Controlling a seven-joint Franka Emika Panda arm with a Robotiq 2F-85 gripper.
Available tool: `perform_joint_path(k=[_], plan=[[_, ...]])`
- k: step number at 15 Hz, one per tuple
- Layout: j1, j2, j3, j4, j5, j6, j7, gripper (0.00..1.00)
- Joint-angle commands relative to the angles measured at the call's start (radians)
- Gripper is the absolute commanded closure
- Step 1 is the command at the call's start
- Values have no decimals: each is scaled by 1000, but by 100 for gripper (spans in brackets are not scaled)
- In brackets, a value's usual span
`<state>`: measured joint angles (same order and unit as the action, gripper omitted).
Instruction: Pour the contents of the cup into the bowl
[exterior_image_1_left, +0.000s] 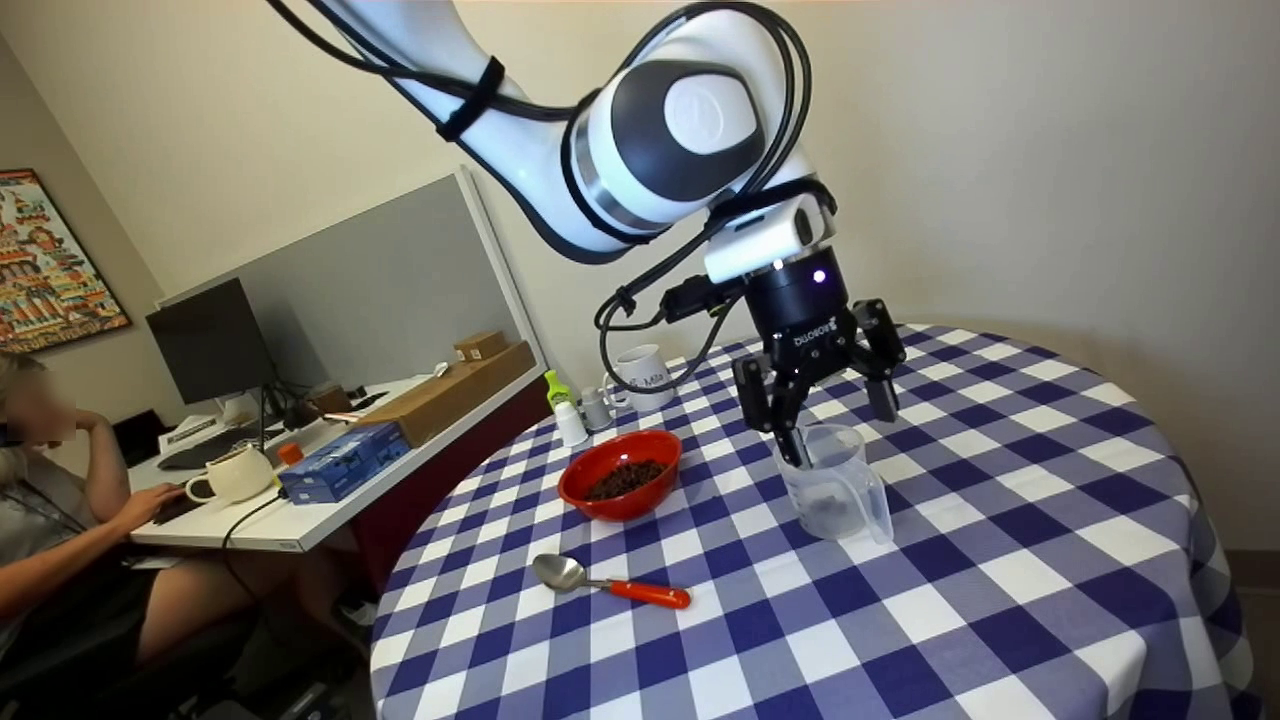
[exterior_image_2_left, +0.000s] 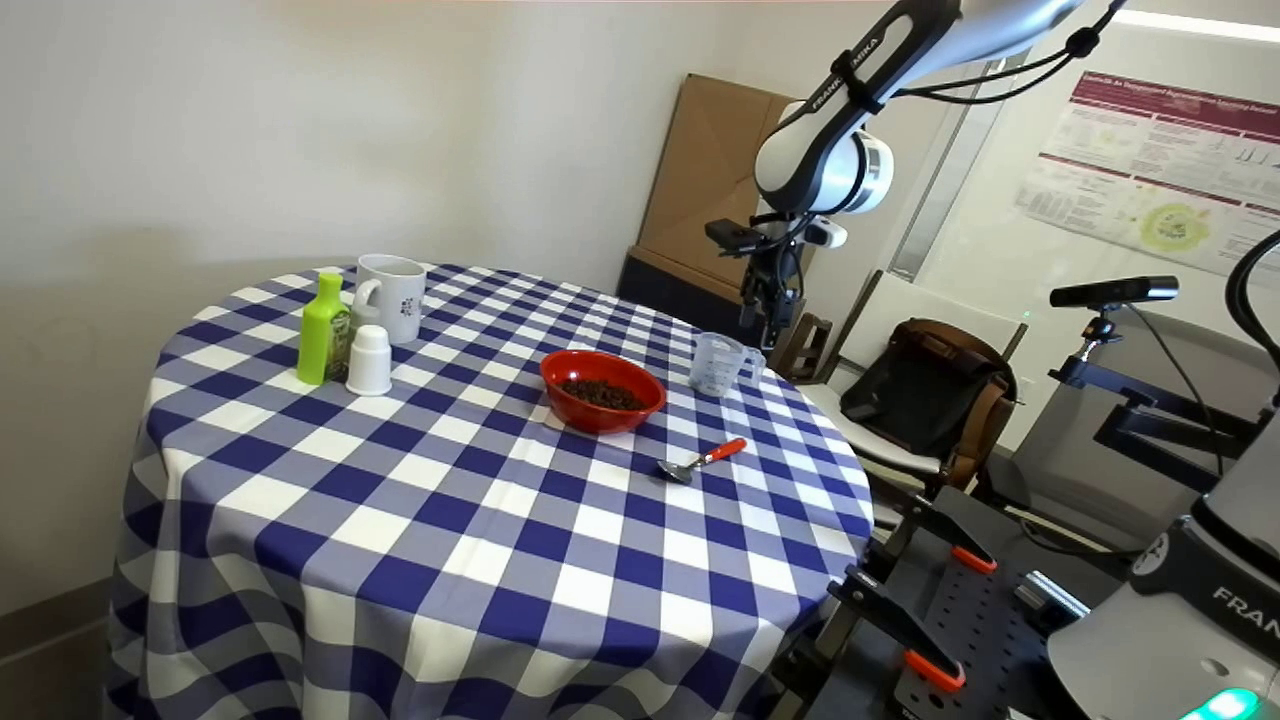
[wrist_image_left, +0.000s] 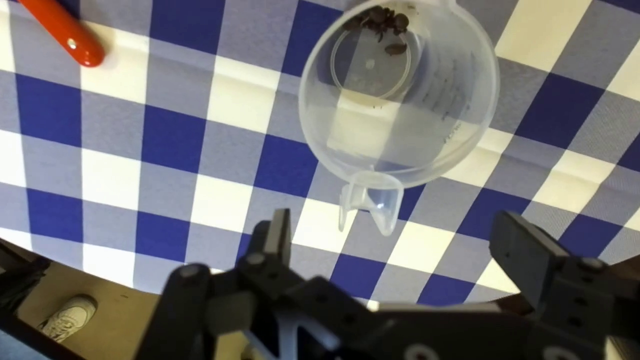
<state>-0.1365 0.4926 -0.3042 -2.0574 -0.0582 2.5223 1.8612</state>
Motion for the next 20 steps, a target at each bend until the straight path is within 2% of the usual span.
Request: perform_joint_path(k=[1, 5, 6, 9, 11, 12, 13, 14, 16, 17, 18, 19, 20], plan=[[31, 62, -9, 43, 9, 26, 24, 0], [51, 97, -12, 61, 8, 25, 25, 2], [55, 102, -14, 64, 8, 24, 26, 12], [61, 108, -20, 69, 8, 25, 25, 19], [59, 103, -23, 69, 8, 27, 23, 9], [58, 102, -24, 68, 8, 28, 23, 19], [57, 102, -26, 68, 8, 28, 22, 38], [57, 102, -27, 67, 7, 29, 21, 40], [57, 101, -30, 65, 6, 29, 19, 54], [55, 100, -30, 65, 7, 29, 17, 18], [55, 101, -30, 64, 7, 29, 16, 12], [54, 101, -30, 64, 7, 28, 14, 11], [54, 101, -31, 64, 7, 28, 13, 6]])
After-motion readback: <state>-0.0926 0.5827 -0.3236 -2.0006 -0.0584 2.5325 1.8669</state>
